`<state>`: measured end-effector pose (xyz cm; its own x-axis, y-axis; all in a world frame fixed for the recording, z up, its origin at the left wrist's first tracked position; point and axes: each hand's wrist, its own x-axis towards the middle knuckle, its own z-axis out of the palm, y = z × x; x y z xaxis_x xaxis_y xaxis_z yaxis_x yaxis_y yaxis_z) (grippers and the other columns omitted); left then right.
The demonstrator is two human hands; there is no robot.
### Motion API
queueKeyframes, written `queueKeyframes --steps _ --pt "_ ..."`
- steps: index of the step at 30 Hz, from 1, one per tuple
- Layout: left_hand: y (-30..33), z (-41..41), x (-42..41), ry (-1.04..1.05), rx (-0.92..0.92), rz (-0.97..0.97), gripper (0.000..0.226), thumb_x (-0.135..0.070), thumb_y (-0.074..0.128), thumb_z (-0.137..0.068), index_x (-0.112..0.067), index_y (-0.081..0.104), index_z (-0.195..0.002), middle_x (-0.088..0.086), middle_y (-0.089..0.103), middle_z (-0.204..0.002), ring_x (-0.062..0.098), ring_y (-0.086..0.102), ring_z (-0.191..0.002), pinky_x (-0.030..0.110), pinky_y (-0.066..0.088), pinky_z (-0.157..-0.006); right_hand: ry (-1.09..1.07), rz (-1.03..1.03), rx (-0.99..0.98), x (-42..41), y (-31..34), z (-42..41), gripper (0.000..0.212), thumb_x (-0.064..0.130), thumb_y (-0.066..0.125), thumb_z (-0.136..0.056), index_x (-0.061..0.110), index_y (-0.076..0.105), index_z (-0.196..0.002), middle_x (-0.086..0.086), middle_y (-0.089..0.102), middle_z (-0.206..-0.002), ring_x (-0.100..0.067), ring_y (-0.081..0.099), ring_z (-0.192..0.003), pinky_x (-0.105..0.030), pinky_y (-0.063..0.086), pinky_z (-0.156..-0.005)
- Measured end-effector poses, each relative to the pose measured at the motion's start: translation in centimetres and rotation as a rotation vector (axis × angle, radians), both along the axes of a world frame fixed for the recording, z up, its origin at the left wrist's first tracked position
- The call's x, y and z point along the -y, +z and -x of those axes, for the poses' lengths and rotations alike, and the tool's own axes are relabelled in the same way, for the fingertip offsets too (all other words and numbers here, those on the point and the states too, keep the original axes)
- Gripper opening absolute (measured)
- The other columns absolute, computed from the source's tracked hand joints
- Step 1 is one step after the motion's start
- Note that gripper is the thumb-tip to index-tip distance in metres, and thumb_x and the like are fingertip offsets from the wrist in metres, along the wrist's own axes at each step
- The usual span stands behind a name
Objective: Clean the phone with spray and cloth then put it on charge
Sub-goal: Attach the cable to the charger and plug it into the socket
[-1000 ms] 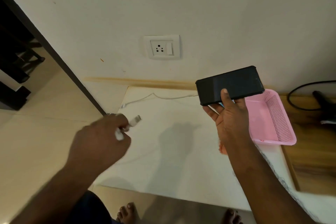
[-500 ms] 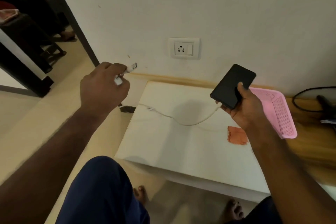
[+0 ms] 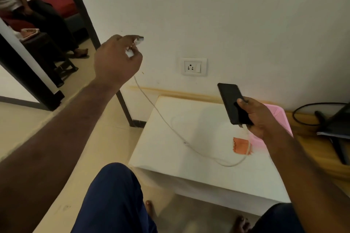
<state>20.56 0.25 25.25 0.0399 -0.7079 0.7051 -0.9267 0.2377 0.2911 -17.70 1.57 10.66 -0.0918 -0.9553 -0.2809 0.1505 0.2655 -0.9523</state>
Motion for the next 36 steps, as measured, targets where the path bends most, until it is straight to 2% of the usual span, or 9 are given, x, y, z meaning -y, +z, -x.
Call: queueKeyframes --steps 4,9,13,16,20,25,30,34,36 --pt "1.8 1.3 0.9 -0.09 -0.116 -0.145 0.036 -0.035 0.046 -0.093 -0.031 0.07 -0.12 -0.007 0.072 -0.094 0.009 0.06 -0.066 0.026 0.048 -0.066 0.028 -0.034 -0.266 0.5 -0.3 -0.2 0.033 0.039 0.068 -0.088 0.02 0.062 -0.114 -0.008 0.073 -0.101 -0.027 0.069 -0.087 -0.034 0.05 -0.065" --pt "1.9 1.2 4.5 -0.267 -0.573 -0.529 0.026 -0.046 0.062 -0.08 -0.034 0.08 -0.094 -0.014 0.064 -0.058 0.003 0.06 -0.048 0.024 0.052 -0.047 0.029 -0.125 -0.227 2.2 -2.5 -1.2 0.027 0.02 0.059 -0.096 0.012 0.055 -0.121 -0.014 0.07 -0.105 -0.031 0.066 -0.089 -0.038 0.051 -0.07" --pt "1.2 -4.3 11.6 -0.301 -0.666 -1.183 0.051 -0.051 0.069 -0.077 -0.026 0.07 -0.122 -0.002 0.058 -0.061 0.021 0.051 -0.046 0.036 0.046 -0.048 0.085 -0.18 -0.161 3.9 -4.5 -1.9 0.031 0.001 0.052 -0.093 0.018 0.054 -0.119 -0.016 0.065 -0.111 -0.033 0.064 -0.09 -0.039 0.052 -0.068" --pt "-0.8 -7.7 15.2 -0.352 -0.778 -1.356 0.06 -0.054 0.07 -0.08 -0.027 0.061 -0.133 -0.003 0.052 -0.063 0.02 0.043 -0.047 0.036 0.039 -0.048 0.133 -0.234 -0.173 5.2 -6.2 -2.9 0.038 -0.002 0.052 -0.092 0.017 0.054 -0.125 -0.018 0.063 -0.116 -0.035 0.064 -0.095 -0.04 0.055 -0.066" --pt "-2.5 -5.0 13.9 -0.261 -0.679 -1.333 0.067 -0.049 0.082 -0.056 -0.023 0.073 -0.117 -0.002 0.054 -0.058 0.018 0.045 -0.042 0.031 0.041 -0.043 0.119 -0.295 -0.269 6.7 -8.8 -4.6 0.032 -0.002 0.055 -0.092 0.015 0.054 -0.12 -0.02 0.061 -0.117 -0.037 0.064 -0.098 -0.05 0.058 -0.078" --pt "-4.2 0.8 11.2 -0.16 -0.536 -1.174 0.024 -0.035 0.072 -0.074 -0.019 0.081 -0.09 0.003 0.058 -0.065 0.019 0.05 -0.046 0.029 0.047 -0.047 0.066 -0.357 -0.311 7.3 -11.8 -5.7 0.04 0.001 0.058 -0.092 0.019 0.053 -0.127 -0.018 0.061 -0.12 -0.031 0.066 -0.091 -0.039 0.059 -0.061" --pt "-6.5 3.6 11.2 -0.094 -0.519 -1.031 0.024 -0.023 0.077 -0.083 -0.009 0.075 -0.102 0.007 0.061 -0.075 0.021 0.052 -0.052 0.027 0.046 -0.049 0.052 -0.325 -0.455 7.6 -13.9 -5.7 0.042 0.008 0.062 -0.092 0.018 0.051 -0.131 -0.015 0.06 -0.123 -0.023 0.064 -0.085 -0.028 0.055 -0.054" --pt "-7.5 4.1 11.6 -0.136 -0.359 -0.888 0.024 -0.026 0.075 -0.082 -0.01 0.076 -0.1 0.001 0.064 -0.071 0.017 0.056 -0.06 0.025 0.046 -0.056 0.121 -0.198 -0.898 8.0 -14.6 -5.8 0.042 0.017 0.06 -0.093 0.009 0.048 -0.133 -0.015 0.058 -0.128 -0.029 0.059 -0.109 -0.033 0.049 -0.092" --pt "-7.8 4.0 11.5 -0.141 -0.26 -0.818 0.018 -0.033 0.072 -0.083 -0.018 0.077 -0.091 -0.003 0.066 -0.073 0.019 0.061 -0.072 0.028 0.047 -0.066 0.154 -0.168 -1.08 8.1 -14.6 -6.1 0.042 0.021 0.057 -0.095 0.009 0.046 -0.133 -0.015 0.056 -0.128 -0.031 0.056 -0.114 -0.034 0.046 -0.094"
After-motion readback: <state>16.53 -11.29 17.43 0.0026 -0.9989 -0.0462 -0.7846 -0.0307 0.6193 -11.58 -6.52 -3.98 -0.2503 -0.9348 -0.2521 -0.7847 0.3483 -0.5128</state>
